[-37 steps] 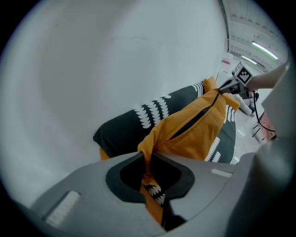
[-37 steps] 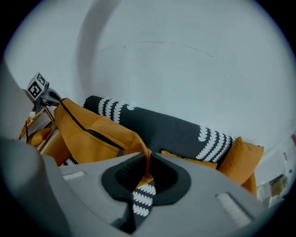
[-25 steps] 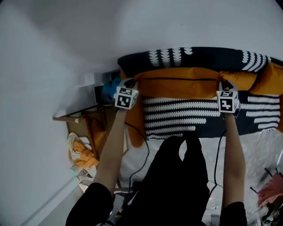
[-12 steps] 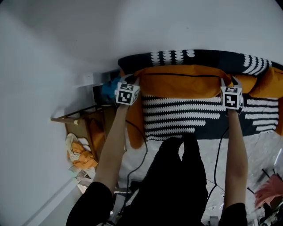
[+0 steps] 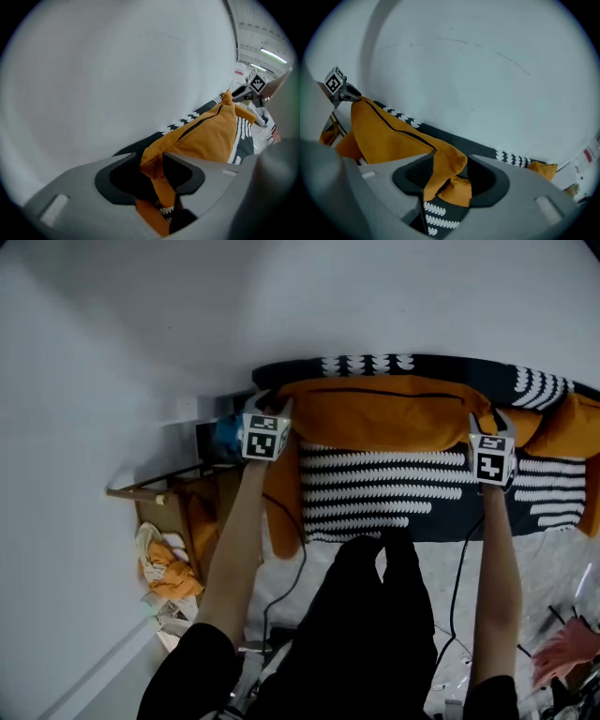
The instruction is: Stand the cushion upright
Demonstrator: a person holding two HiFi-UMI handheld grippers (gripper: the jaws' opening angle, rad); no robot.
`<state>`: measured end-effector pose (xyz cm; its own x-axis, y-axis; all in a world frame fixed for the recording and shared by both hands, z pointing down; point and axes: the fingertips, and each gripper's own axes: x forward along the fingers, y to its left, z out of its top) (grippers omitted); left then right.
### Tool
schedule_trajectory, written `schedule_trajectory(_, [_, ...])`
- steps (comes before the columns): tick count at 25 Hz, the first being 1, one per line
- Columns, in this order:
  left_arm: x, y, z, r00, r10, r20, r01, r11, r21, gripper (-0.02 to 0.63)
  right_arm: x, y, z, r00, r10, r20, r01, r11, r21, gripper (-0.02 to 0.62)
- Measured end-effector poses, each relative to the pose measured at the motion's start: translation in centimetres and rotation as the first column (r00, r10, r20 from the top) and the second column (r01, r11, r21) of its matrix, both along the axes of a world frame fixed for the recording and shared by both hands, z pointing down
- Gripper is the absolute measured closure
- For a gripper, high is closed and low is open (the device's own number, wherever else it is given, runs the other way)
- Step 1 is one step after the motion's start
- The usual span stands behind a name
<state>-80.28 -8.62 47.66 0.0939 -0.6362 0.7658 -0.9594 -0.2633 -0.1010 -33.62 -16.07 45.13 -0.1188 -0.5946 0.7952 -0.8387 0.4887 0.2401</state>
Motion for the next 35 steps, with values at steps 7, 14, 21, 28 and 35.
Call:
schedule_trajectory(7, [0.2,1.0,-1.3,1.000,0.014,0.028,-0.014,1.000,0.022,0.397,-0.2,1.0,-1.1,1.000,-0.016,0.008,0.016,1.000,0.022,0.365])
schedule_trajectory(14, [1.6,3.7,-4.6,0.997,0.025,0.069,-0.031,0.996,0.080,0.380,0.7,3.4,-3.4,0.998,-0.010,0.054,0.007,0.998,0.061,0.365])
schedule_trajectory(21, [6.5,8.4,-8.3,0.999,0.015,0.050,-0.022,0.992,0.124,0.377,2.3,8.1,-5.9,0.991,-0.056,0.124,0.046,0.995,0.084,0.365])
schedule_trajectory(28, [15.4,14.0,-11.6,1.000,0.031,0.005,-0.031,0.984,0.173,0.377,5.1,14.7,-8.2,0.973,-0.110,0.203,0.090,0.990,0.107,0.366])
schedule_trajectory(35, [27.8,19.7,-12.9,0.993,0.111,-0.041,-0.101,0.975,0.196,0.377,9.8,22.7,-10.4,0.958,-0.161,0.236,0.130,0.981,0.144,0.367])
